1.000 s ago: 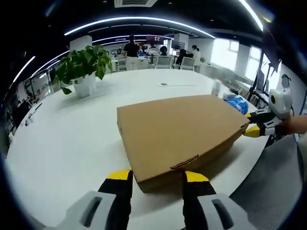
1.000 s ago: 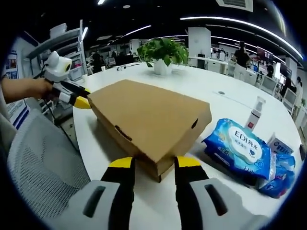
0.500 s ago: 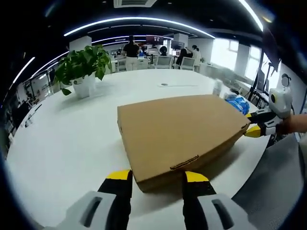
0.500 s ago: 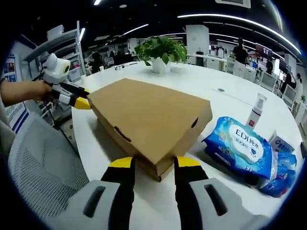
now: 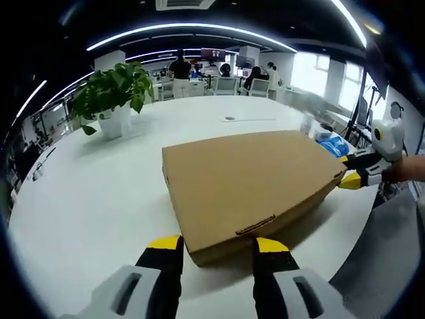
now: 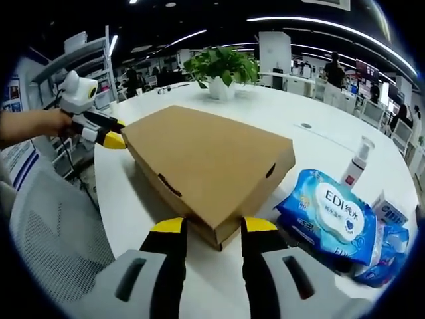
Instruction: Operate the shoe box by opening the lid, removing the specified soft item, and placing it in the target area until the item is outside and the box remains undamaged.
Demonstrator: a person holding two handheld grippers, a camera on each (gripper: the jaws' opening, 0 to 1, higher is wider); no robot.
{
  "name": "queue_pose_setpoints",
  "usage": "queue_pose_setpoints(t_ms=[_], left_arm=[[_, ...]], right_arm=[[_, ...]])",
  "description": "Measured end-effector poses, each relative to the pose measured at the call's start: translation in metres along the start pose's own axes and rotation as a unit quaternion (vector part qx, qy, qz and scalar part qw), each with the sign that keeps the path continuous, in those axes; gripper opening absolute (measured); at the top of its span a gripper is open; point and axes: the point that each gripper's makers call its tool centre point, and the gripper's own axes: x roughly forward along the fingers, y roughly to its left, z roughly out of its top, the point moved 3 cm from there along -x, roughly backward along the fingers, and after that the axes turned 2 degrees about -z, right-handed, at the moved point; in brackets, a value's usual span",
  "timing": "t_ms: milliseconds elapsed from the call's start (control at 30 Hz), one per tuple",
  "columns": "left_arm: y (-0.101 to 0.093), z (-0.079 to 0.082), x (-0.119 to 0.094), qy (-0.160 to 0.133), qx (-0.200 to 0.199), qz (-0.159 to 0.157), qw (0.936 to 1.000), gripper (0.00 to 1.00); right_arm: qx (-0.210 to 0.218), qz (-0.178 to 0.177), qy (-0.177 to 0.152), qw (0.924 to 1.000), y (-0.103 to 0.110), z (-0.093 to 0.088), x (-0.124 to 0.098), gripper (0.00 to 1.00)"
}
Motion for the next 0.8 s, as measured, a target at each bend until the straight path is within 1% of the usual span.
queue_pose_setpoints(t_ms=[800], left_arm=[[0.021, 0.029, 0.034, 0.001, 0.004, 0.001, 1.0, 0.41]], right_arm=[[-0.003, 0.0, 0.012, 0.9999, -0.036, 0.023, 0.029, 0.3]])
